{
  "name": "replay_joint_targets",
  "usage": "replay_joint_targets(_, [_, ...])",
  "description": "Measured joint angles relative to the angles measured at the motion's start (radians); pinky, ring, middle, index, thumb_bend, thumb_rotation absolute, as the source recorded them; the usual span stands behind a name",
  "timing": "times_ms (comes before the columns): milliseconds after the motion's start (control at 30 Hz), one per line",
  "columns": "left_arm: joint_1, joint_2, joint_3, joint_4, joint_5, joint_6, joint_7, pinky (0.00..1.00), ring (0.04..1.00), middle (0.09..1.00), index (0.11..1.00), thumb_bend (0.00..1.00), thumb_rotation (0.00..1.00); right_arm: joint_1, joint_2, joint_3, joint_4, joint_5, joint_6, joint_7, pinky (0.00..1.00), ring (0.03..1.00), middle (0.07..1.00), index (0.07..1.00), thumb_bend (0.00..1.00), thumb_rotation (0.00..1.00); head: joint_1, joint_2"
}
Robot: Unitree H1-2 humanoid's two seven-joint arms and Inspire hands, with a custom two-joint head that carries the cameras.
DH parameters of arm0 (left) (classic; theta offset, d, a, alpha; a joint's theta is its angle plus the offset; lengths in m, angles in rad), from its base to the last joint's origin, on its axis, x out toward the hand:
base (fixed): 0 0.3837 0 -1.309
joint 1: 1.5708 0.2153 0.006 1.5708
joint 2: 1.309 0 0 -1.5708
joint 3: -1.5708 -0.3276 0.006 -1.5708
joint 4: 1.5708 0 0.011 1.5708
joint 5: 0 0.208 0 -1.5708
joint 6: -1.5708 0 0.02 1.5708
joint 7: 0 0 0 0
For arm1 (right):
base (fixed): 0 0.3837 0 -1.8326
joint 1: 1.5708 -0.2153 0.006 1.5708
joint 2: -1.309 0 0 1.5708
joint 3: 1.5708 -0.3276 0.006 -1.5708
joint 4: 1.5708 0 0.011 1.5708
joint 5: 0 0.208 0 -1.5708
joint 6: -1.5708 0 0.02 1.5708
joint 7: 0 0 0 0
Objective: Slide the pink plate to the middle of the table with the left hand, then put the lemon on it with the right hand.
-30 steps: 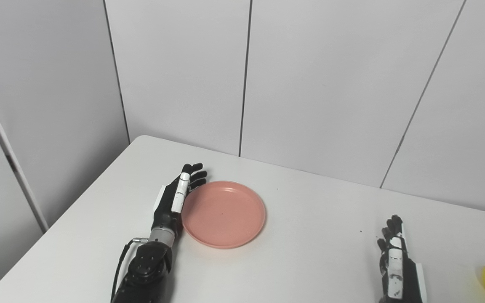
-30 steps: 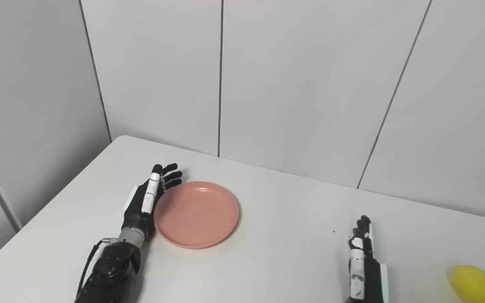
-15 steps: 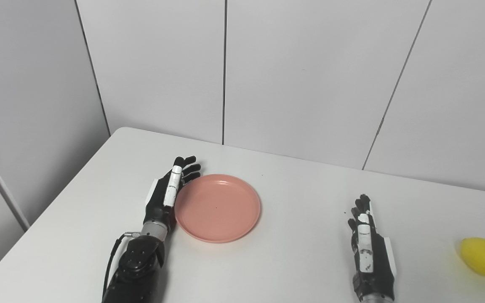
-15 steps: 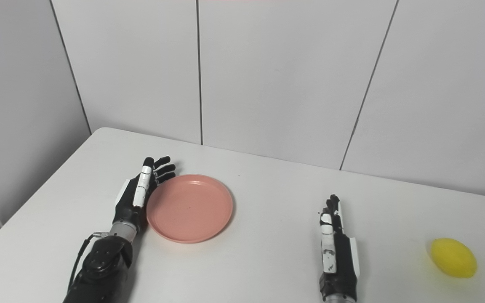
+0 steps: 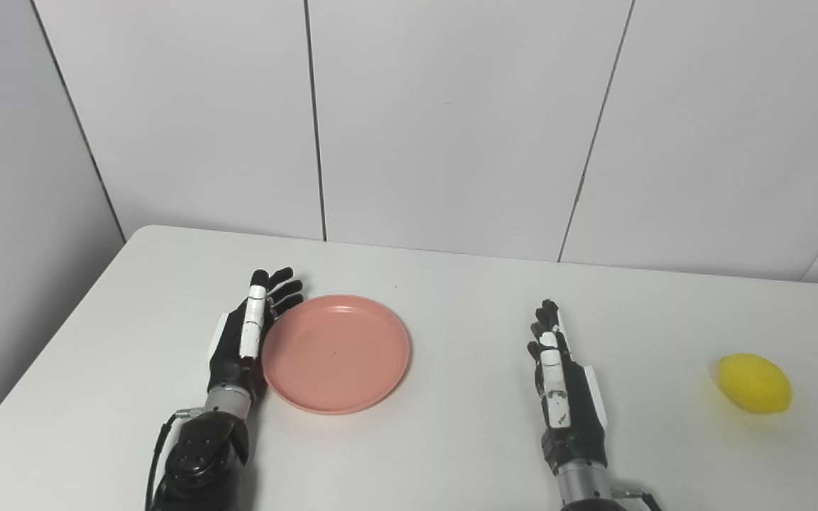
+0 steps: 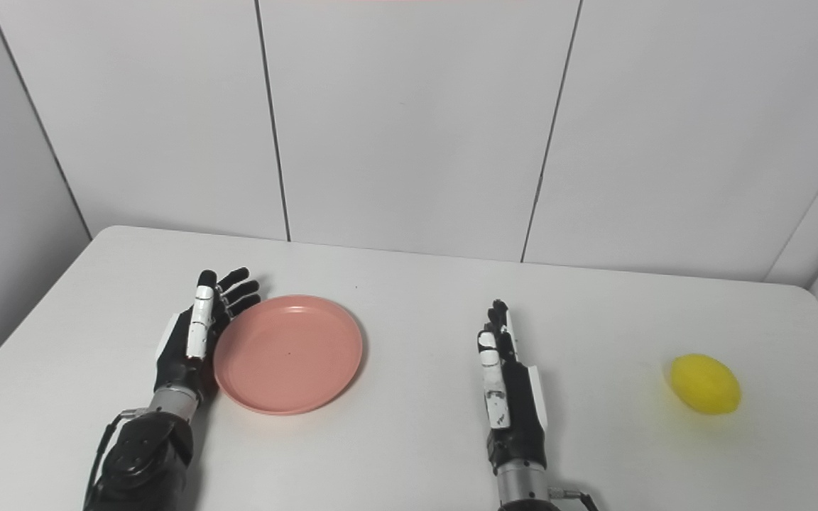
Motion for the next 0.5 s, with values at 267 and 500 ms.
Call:
replay_joint_targets(267, [0.000,-0.018,-0.034,-0.001,0.004,0.000,-0.018,0.79,0.807,0.805,0.784,0.70,1.00,-0.010,0.004,0.003,0.000,-0.023,0.000,-0.001,1.00,1.000,1.000,1.000,0.72,1.00,-0.046,0.005])
replay_joint_targets(500, [0.001,-0.034,-0.053,-0.007,0.010,0.003,-0.025,0.80,0.832,0.835,0.818,0.68,1.00,-0.020,0.005,0.003,0.001,-0.023,0.003,0.000,1.00,1.000,1.000,1.000,0.72,1.00,-0.041,0.000])
